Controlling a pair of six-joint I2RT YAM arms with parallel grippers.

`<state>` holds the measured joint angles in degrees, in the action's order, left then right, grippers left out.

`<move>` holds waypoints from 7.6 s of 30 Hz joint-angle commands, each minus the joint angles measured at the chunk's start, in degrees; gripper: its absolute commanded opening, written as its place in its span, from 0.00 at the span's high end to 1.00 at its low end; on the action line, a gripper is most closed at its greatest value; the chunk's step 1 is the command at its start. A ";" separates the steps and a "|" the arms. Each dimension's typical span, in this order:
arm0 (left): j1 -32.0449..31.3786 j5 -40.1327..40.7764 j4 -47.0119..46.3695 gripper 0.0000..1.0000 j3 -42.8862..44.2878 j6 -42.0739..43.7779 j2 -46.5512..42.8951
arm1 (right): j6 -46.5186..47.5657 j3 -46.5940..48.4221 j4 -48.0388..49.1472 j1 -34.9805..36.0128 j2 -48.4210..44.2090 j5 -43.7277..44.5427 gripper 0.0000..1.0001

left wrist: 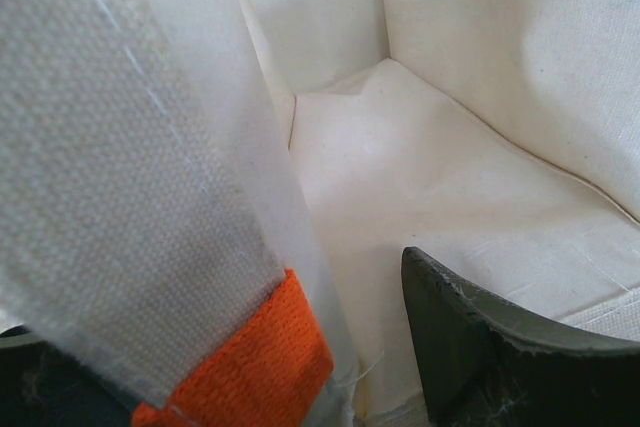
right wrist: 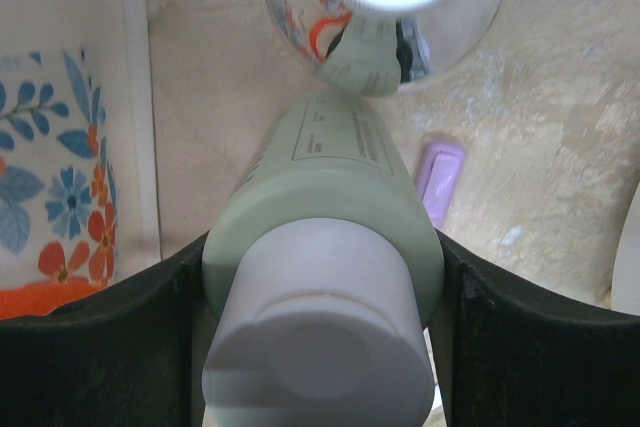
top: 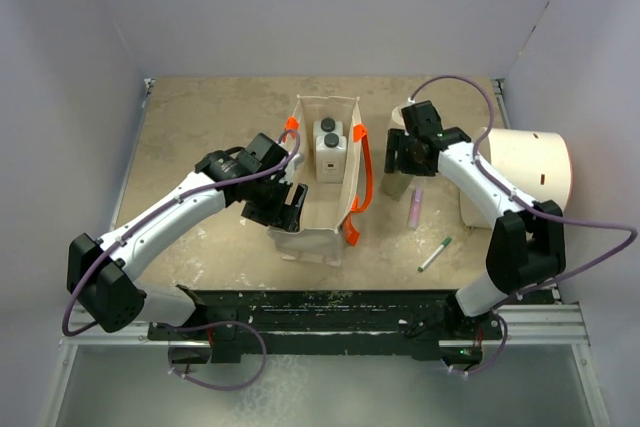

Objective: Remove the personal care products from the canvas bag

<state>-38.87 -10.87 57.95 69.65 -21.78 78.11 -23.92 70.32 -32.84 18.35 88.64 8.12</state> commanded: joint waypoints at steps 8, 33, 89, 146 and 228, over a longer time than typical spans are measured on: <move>-0.06 1.27 -0.14 0.18 2.68 2.07 1.27 | 2.20 6.59 5.32 0.19 3.97 4.80 0.99; -0.05 1.39 -1.86 0.15 0.32 1.68 -1.18 | 1.46 2.62 0.57 0.19 -11.11 1.23 0.02; -0.02 2.77 0.58 0.15 3.30 2.40 -0.90 | -12.17 44.26 -19.39 17.95 28.58 8.91 0.16; -0.03 2.20 1.01 0.15 3.30 1.13 -1.98 | -13.31 49.24 -20.02 18.51 33.81 11.90 0.41; -0.04 4.37 -0.65 0.07 4.01 -1.10 -4.70 | -11.25 2.12 -3.10 10.10 -10.49 15.70 0.00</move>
<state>-38.87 -6.17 58.13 71.37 -23.40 73.67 -34.54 68.27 -33.95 28.49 81.21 20.84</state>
